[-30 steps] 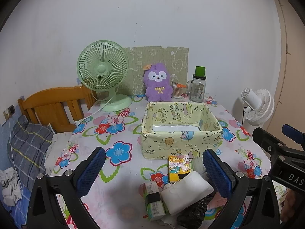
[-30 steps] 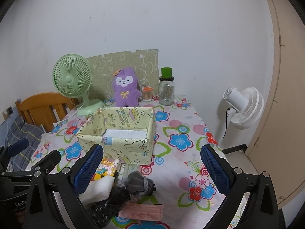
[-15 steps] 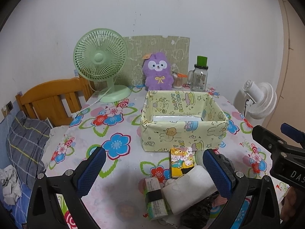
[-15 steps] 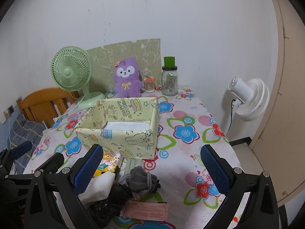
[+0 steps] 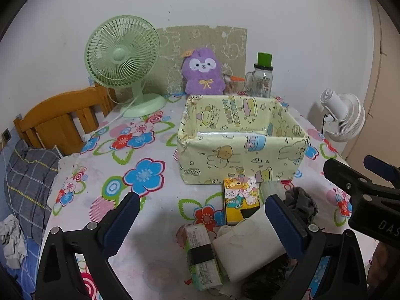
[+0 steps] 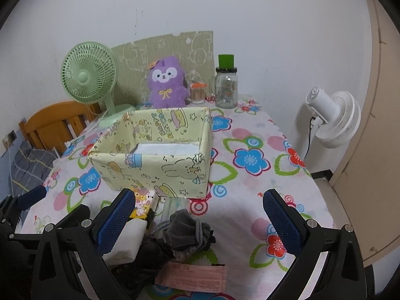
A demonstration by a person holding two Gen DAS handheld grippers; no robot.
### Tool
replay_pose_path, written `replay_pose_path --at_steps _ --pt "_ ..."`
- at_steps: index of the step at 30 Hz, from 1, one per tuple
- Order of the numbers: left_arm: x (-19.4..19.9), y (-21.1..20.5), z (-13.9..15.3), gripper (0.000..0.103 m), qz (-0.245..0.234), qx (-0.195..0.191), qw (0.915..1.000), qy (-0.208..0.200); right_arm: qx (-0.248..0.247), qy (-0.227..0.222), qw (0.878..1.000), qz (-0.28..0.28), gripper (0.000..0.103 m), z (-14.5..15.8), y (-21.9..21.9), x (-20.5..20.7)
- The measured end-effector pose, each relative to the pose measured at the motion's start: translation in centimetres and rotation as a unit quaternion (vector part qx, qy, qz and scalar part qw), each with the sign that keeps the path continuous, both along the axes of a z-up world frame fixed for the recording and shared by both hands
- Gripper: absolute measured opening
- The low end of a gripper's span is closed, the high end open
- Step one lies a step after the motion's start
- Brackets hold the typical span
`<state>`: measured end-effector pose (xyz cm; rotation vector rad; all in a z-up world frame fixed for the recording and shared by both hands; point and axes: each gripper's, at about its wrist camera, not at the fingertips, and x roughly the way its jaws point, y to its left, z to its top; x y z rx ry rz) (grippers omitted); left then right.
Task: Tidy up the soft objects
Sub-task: 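Grasp the white-green banded box with the left tool while the right tool grasps the white tissue pack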
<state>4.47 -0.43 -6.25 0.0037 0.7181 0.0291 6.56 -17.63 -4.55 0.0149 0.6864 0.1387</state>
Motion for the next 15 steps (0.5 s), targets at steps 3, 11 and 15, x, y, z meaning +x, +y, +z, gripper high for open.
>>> replay_pose_path --at_steps 3,11,15 --pt "0.2 -0.1 -0.5 0.101 -0.003 -0.001 1.0 0.009 -0.001 0.01 1.0 0.004 0.101 -0.6 0.2 0.4" --pt "0.7 0.4 -2.3 0.092 0.01 -0.001 0.9993 0.037 0.001 0.04 0.999 0.014 0.099 -2.4 1.0 1.0" --pt "0.9 0.8 -3.2 0.088 0.018 -0.004 0.9983 0.056 0.011 0.054 0.998 0.029 0.098 -3.1 1.7 1.2"
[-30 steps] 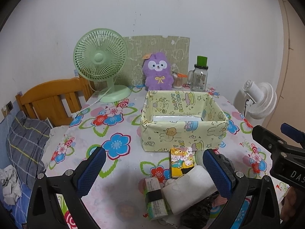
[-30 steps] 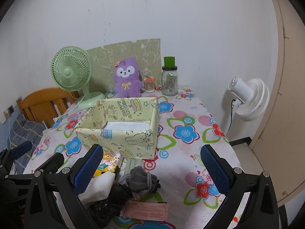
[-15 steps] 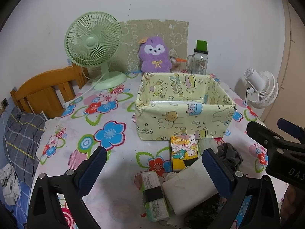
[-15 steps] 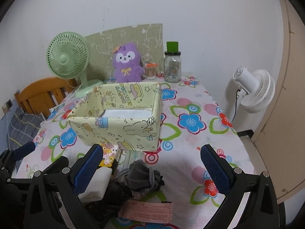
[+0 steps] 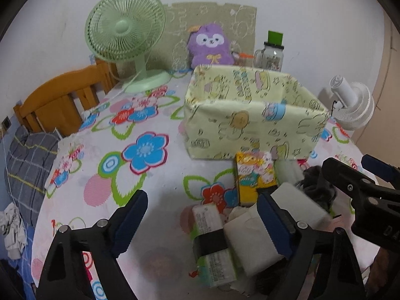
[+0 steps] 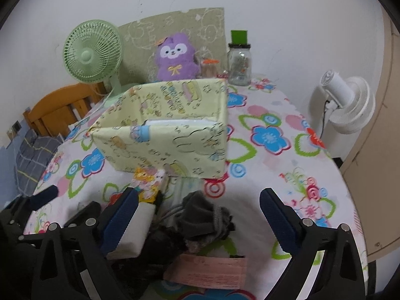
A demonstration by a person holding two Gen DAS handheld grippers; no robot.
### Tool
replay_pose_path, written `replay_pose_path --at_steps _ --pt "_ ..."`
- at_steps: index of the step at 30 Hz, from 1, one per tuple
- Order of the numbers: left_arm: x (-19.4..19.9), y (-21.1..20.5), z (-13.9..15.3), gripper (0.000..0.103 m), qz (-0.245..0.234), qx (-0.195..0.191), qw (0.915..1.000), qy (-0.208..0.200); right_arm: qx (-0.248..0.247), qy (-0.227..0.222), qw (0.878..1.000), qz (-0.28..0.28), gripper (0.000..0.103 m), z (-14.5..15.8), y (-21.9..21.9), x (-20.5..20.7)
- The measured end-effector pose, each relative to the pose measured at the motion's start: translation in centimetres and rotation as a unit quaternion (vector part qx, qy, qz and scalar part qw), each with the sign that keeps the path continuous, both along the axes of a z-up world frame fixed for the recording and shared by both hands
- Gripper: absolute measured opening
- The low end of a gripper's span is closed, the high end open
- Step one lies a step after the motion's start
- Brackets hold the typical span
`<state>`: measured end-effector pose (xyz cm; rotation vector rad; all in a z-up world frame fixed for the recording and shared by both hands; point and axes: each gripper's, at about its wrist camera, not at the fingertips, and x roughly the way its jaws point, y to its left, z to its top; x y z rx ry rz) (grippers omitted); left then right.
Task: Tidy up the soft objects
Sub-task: 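Grasp the white-green banded box with the left tool while the right tool grasps the white tissue pack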
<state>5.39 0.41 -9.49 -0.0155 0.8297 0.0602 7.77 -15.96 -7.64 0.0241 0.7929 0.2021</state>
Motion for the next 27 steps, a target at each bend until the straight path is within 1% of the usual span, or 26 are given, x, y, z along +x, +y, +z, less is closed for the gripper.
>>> replay_pose_path --at_steps 6,11,13,16,19,23,26,27 --pt "-0.3 0.1 -0.7 0.086 -0.006 0.0 0.9999 0.009 -0.001 0.02 1.0 0.017 0.093 -0.9 1.2 -0.1" --pt "-0.4 -0.1 -1.1 0.078 -0.01 0.011 0.9998 0.013 -0.004 0.033 0.999 0.027 0.089 -1.5 2.0 -0.2" --pt "-0.4 -0.2 -1.3 0.076 -0.012 0.01 0.9997 0.017 -0.006 0.039 0.999 0.032 0.084 -1.8 2.5 -0.3" --pt "-0.5 -0.1 -1.6 0.074 -0.016 0.004 0.9996 0.021 -0.014 0.046 0.998 0.038 0.081 -2.0 3.1 -0.5" --pt "-0.5 0.0 -1.8 0.072 -0.018 0.003 0.9996 0.023 -0.018 0.048 0.998 0.042 0.074 -2.1 3.6 -0.8" --pt "-0.5 0.4 -2.0 0.071 -0.019 -0.011 0.9995 0.025 -0.028 0.046 0.998 0.044 0.067 -2.1 4.3 -1.0" --pt "-0.5 0.5 -2.3 0.07 -0.024 -0.02 0.9991 0.028 -0.032 0.05 0.997 0.048 0.056 -2.1 4.8 -1.0" --pt "-0.5 0.5 -2.4 0.07 -0.026 -0.022 0.999 0.029 -0.034 0.051 0.997 0.05 0.055 -2.1 5.1 -1.0"
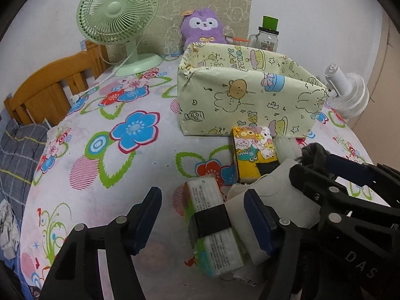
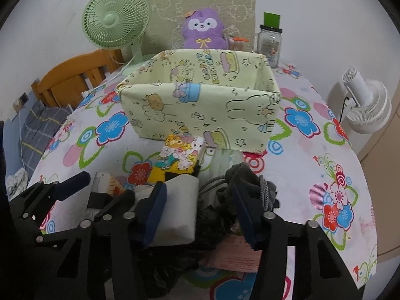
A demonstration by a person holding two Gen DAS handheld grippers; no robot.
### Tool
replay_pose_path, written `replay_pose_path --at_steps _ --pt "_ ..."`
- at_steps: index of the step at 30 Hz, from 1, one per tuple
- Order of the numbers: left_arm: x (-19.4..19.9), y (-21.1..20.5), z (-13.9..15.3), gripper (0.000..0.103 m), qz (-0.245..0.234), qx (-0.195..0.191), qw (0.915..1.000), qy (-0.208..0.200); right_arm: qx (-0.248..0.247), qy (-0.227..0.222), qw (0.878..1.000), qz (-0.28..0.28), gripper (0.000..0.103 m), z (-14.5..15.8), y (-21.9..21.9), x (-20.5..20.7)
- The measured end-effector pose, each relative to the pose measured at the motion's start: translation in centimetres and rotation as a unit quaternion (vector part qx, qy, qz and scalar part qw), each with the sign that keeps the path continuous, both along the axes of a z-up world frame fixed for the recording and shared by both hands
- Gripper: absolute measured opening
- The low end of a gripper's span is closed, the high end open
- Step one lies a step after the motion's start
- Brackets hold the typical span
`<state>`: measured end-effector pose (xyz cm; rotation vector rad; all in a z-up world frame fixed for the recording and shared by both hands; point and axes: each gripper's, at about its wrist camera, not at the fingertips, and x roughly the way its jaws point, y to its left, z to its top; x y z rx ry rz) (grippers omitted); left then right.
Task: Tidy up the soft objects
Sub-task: 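Grasp the white-green banded box with the left tool while the right tool grasps the white tissue pack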
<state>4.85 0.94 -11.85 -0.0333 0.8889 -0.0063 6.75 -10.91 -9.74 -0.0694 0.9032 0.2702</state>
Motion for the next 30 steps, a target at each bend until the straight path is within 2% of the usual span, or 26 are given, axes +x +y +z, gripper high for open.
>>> replay_pose_path --at_steps 2,6,9,12,18,23,30 --pt "0.0 0.2 -0.2 0.069 -0.001 -0.002 1.0 0.003 0.0 0.005 1.0 0.006 0.051 -0.1 0.5 0.0" --pt "0.2 0.5 -0.6 0.065 -0.001 -0.01 0.9999 0.008 -0.009 0.007 1.0 0.007 0.051 -0.3 1.0 0.1" --pt "0.3 0.6 -1.1 0.054 -0.004 -0.019 0.9997 0.015 -0.012 0.01 1.0 0.011 0.051 -0.5 1.2 0.1" --pt "0.4 0.5 -1.4 0.043 -0.009 -0.026 0.9994 0.021 -0.001 0.022 1.0 0.021 0.039 -0.9 1.4 0.3" --pt "0.5 0.2 -1.4 0.025 -0.014 -0.033 0.9991 0.021 0.011 0.027 0.999 0.018 0.031 -1.2 1.3 0.5" --pt "0.6 -0.3 -0.9 0.021 -0.022 -0.028 0.9992 0.016 0.014 0.021 1.0 0.016 0.021 -1.1 1.0 0.5" --pt "0.8 -0.8 0.2 0.02 -0.029 -0.017 0.9994 0.01 0.022 0.013 1.0 0.01 0.019 -0.3 0.4 0.6"
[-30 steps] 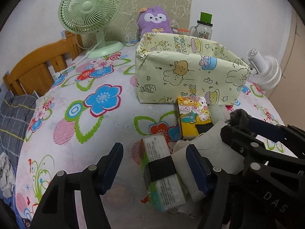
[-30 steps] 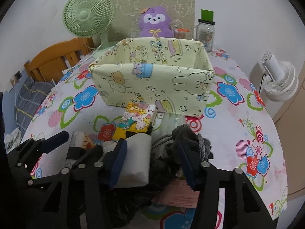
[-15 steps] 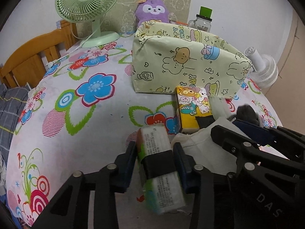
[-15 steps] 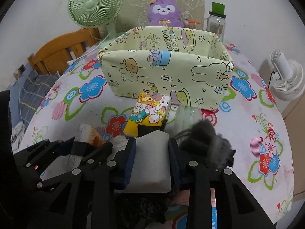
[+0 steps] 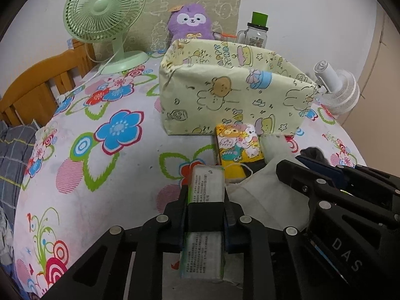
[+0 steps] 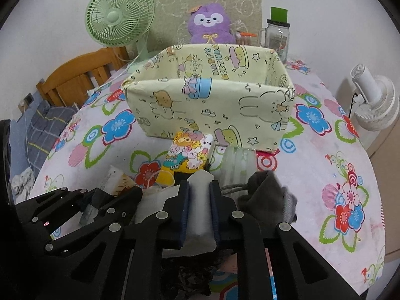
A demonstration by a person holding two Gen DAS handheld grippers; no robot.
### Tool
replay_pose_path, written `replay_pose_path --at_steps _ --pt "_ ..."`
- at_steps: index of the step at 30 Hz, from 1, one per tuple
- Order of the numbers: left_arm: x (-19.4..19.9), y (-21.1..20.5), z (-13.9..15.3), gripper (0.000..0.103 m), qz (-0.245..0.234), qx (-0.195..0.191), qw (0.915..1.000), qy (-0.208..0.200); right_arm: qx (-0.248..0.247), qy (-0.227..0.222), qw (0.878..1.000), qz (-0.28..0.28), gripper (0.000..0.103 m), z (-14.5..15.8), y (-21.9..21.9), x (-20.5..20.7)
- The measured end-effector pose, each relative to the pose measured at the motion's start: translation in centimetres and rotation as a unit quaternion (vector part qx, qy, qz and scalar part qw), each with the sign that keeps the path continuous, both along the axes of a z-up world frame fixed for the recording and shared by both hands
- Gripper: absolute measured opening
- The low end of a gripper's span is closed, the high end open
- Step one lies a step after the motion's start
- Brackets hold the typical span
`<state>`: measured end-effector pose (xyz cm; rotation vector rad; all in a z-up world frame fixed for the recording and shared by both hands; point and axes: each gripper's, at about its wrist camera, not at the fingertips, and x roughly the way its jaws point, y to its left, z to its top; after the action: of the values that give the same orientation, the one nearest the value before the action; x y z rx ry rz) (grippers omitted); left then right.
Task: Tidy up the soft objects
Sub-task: 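Grasp the white-green banded box with the left tool while the right tool grasps the white tissue pack, then carry the banded box and tissue pack with both tools over the fabric basket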
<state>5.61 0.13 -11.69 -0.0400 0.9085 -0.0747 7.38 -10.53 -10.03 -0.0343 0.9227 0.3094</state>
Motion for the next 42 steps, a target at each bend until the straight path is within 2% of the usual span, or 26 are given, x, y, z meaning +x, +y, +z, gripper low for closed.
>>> replay_pose_path --at_steps 25,42 --pt "-0.1 -2.3 5.6 0.02 -0.011 0.031 0.9982 -0.05 0.007 -0.054 0.998 -0.009 0.019 5.4 -1.9 -0.3" --pt "0.8 -3.2 8.8 0.02 -0.02 0.034 0.9959 -0.081 0.011 -0.09 0.996 -0.02 0.019 8.9 -3.1 0.2"
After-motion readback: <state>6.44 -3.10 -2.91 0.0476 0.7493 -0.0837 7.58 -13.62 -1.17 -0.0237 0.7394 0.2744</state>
